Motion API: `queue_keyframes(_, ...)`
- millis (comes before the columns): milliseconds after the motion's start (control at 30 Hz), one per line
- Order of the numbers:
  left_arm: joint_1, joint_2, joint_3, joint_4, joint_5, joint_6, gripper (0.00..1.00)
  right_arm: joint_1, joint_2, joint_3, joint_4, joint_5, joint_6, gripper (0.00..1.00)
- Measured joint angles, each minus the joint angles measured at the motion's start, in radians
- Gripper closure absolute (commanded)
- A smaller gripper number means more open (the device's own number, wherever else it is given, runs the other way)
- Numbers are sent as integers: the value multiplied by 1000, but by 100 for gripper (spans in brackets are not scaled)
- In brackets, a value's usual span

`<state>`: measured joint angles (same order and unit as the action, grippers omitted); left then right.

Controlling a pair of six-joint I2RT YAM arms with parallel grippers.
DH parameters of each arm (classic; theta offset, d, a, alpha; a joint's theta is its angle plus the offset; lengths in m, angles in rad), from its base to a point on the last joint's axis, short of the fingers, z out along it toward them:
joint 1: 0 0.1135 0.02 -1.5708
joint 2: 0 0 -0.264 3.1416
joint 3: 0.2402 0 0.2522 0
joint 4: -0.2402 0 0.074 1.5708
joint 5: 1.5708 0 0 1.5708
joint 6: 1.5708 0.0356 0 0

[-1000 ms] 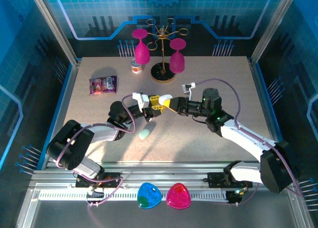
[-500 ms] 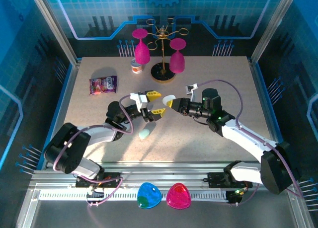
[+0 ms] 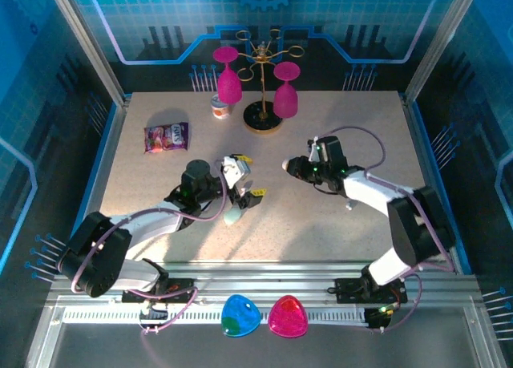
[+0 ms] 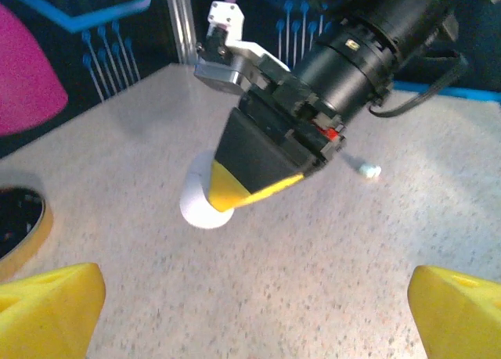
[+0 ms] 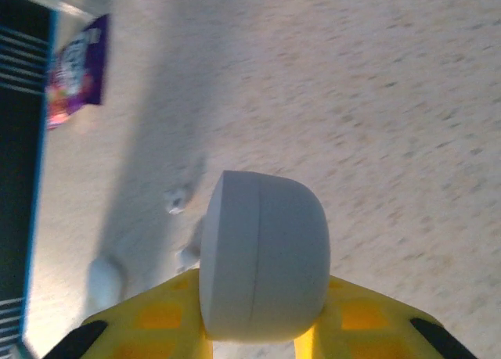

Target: Insert the wireless bluetooth earbuds into the charging case

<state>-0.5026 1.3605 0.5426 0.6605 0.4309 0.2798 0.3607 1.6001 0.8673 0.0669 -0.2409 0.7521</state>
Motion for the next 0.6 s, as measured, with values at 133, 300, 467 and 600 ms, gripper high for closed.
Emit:
queue_keyframes(133, -5, 0, 18, -109, -73, 35, 1, -27, 151, 117, -18, 17, -21, 72)
queue_keyframes(300, -5, 0, 22, -196, -125, 53, 1, -41, 290, 274, -56, 47, -49, 72)
queue_keyframes(467, -5, -11, 50, -296, -171, 40, 1, -74, 407, 386, -99, 53, -74, 69)
queue_keyframes(600, -9, -35, 116, -457, -221, -2, 1, -97, 444, 419, -127, 51, -88, 67)
